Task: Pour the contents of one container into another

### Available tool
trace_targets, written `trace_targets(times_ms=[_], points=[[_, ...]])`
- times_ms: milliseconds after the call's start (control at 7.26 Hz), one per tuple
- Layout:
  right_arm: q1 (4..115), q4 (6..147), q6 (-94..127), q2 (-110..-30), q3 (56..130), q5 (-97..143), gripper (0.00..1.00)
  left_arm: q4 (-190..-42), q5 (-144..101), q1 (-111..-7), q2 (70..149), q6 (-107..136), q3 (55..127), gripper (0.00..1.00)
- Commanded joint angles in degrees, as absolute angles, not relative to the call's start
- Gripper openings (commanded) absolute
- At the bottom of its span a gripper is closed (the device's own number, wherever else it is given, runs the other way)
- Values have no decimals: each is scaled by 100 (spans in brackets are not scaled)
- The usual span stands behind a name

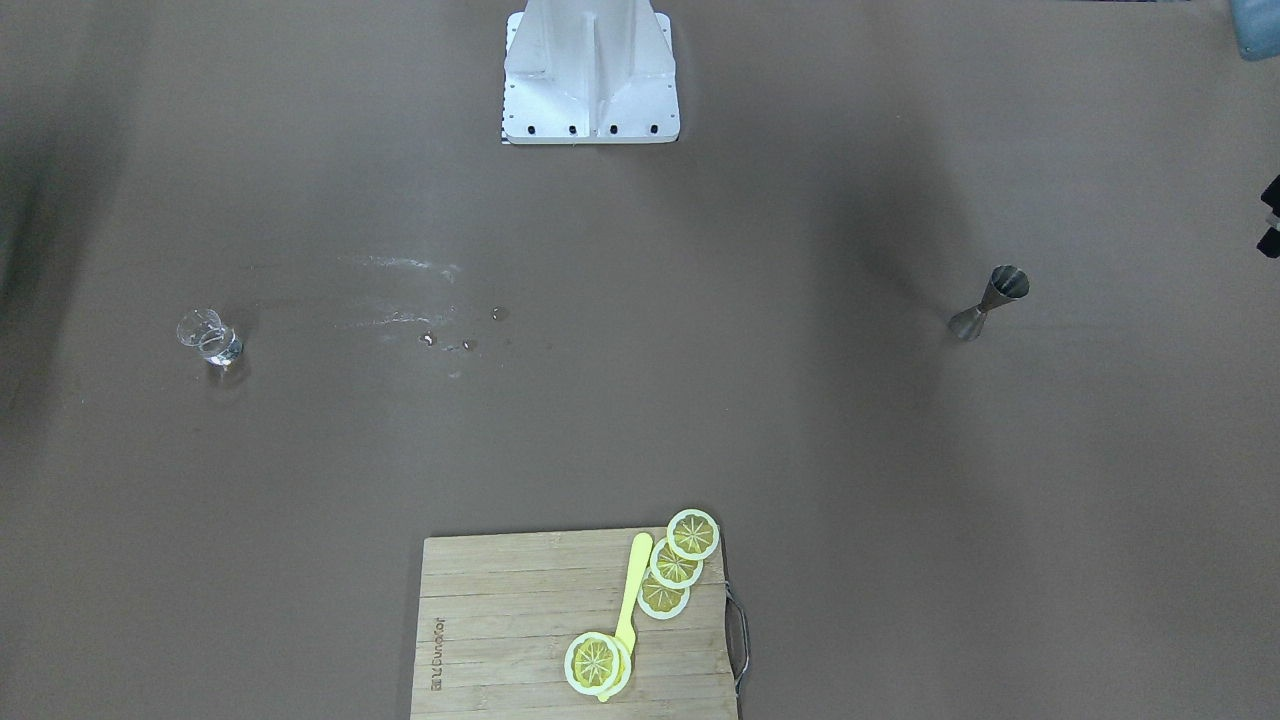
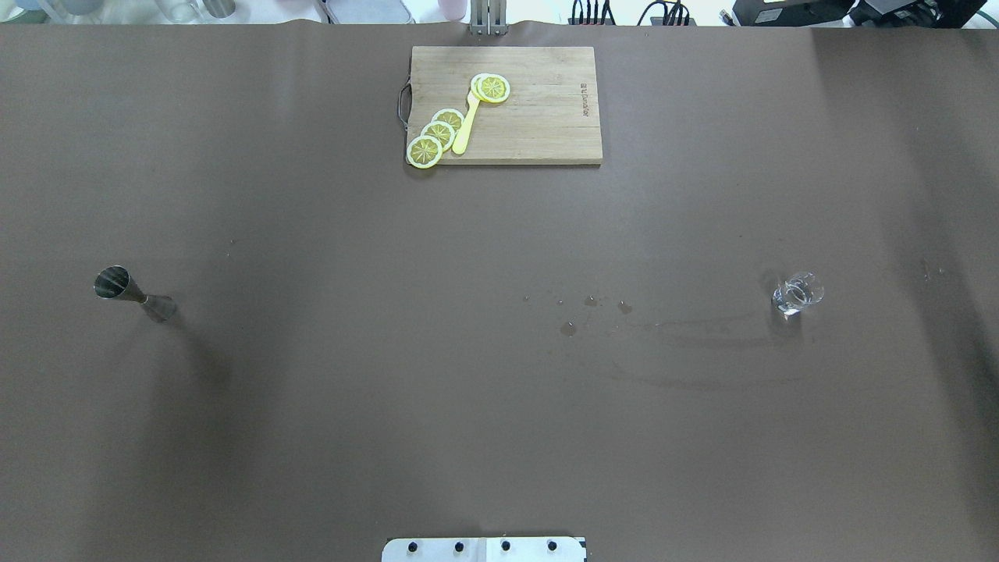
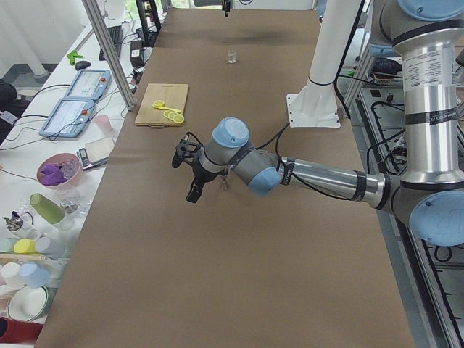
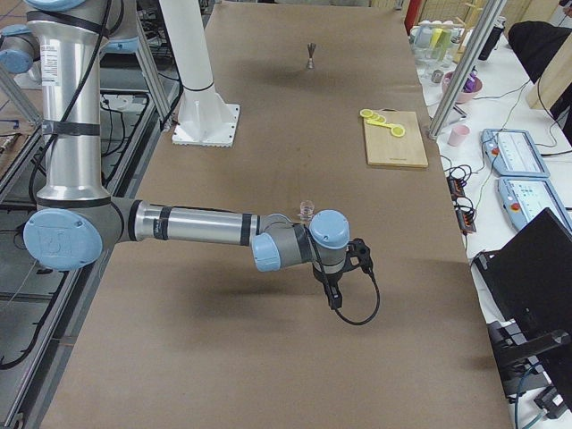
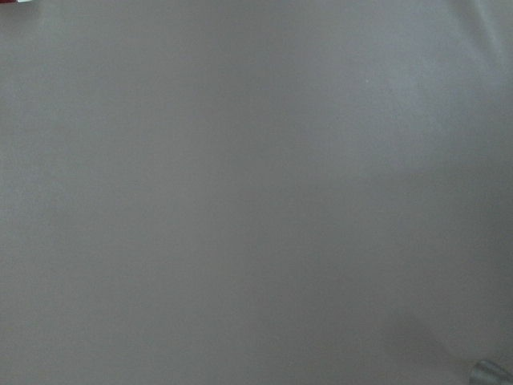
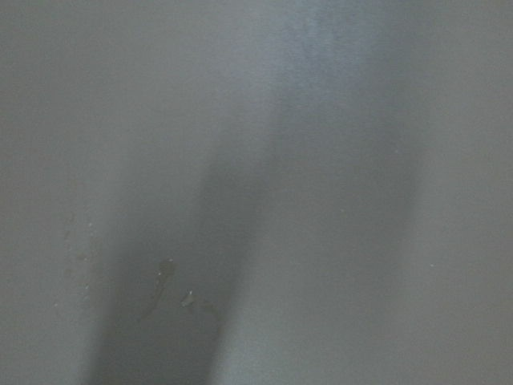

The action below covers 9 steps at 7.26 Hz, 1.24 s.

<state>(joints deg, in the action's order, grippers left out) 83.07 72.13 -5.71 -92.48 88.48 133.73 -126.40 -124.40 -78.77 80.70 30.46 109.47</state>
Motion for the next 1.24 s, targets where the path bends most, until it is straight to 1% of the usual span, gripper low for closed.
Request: trace_targets(times_ms=[0,275,413,551,964,1102], points=[[8114,6972,-1676,-9238,8851,13649,100,-13567,-11396,-7079,7832,3882,11152,97],[8086,5824,-1741,-9342,8746,13728,100,-13737,-10489,-6357,7560,4489,11556,97],[8077,5792,-1714,-9325,8676,14224,100,-13885,-10137,-6076,7437,4761,11671,97],[8042,5653,-1723,-9282,8701,14630,100,-14078,-9586,-5656,7288,5042,11715,97],[7621,4207,-1757,-9597,8640,14678,100,-14308,-7846,-4477,7181,5913,11716,97],[7350,3914,-1793,-9693,8605,14695,100,-14370,-7327,-4221,7181,6028,11716,97]])
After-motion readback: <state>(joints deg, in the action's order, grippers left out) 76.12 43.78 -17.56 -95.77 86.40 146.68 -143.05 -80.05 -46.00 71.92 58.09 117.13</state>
